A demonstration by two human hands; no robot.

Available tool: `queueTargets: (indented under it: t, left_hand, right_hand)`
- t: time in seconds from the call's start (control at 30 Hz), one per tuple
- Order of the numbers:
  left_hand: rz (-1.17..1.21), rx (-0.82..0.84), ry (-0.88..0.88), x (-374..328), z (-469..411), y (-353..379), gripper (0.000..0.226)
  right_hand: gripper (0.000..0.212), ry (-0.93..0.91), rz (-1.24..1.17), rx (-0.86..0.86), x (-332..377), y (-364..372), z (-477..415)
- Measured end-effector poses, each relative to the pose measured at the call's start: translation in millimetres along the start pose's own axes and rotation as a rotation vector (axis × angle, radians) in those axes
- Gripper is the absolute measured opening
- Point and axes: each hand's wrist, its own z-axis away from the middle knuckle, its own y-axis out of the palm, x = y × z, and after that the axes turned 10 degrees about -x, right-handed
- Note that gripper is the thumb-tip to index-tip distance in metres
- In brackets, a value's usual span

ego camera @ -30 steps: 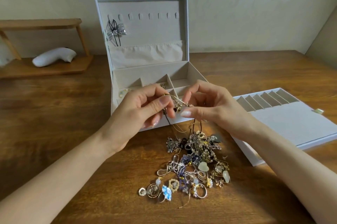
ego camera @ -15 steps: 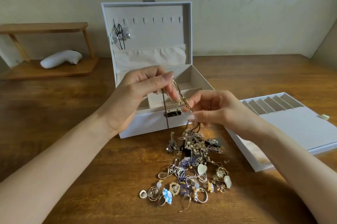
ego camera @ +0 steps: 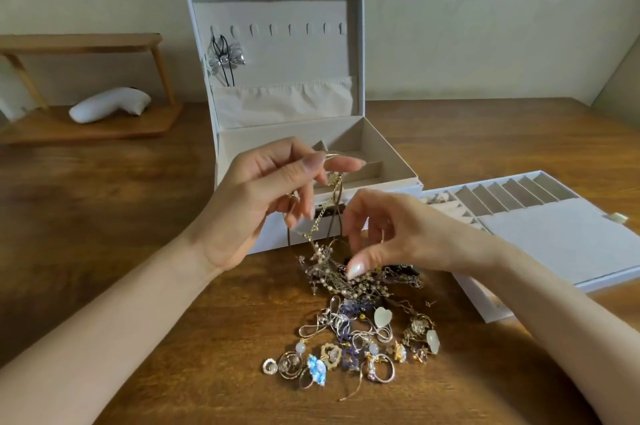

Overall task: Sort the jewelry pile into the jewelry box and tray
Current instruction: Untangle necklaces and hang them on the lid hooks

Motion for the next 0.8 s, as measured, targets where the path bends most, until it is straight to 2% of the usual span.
queueTargets:
  t: [0.07, 0.17, 0.27, 0.37, 0.47, 0.63, 0.8]
  left_hand:
    - [-0.015, 0.008, 0.011, 1.3, 1.1, 0.4, 0.023]
    - [-0.020, -0.018, 0.028, 0.3, 1.3, 0.8, 0.023]
    - [-0.011, -0.026, 0.049, -0.3, 0.8, 0.9, 0.025]
    - [-0.008, -0.038, 0.034, -0.8, -0.1, -2.6, 0.024]
    - [-0.095, -0.037, -0.001, -0.6, 0.0, -2.6, 0.024]
    - [-0.422, -0.092, -0.009, 5.4, 6.9, 7.9, 0.020]
    - [-0.522, -0.033, -0.061, 13.9, 13.6, 17.9, 0.022]
  right_hand:
    - [0.050, 0.016, 0.155, -0.050, 3.9, 9.5, 1.7]
    - [0.054, -0.059, 0.394, -0.147, 8.5, 25.6, 4.5]
    - [0.032, -0.155, 0.482, -0.250, 5.4, 33.4, 2.9]
    - [0.014, -0.047, 0.293, -0.243, 1.7, 25.6, 0.6]
    - [0.011, 0.077, -0.004, -0.179, 2.7, 8.7, 0.5]
    - [0.013, 0.060, -0.374, -0.194, 2.0, -10.2, 1.7]
    - [0.007, -0.013, -0.527, -0.231, 1.6, -12.0, 0.8]
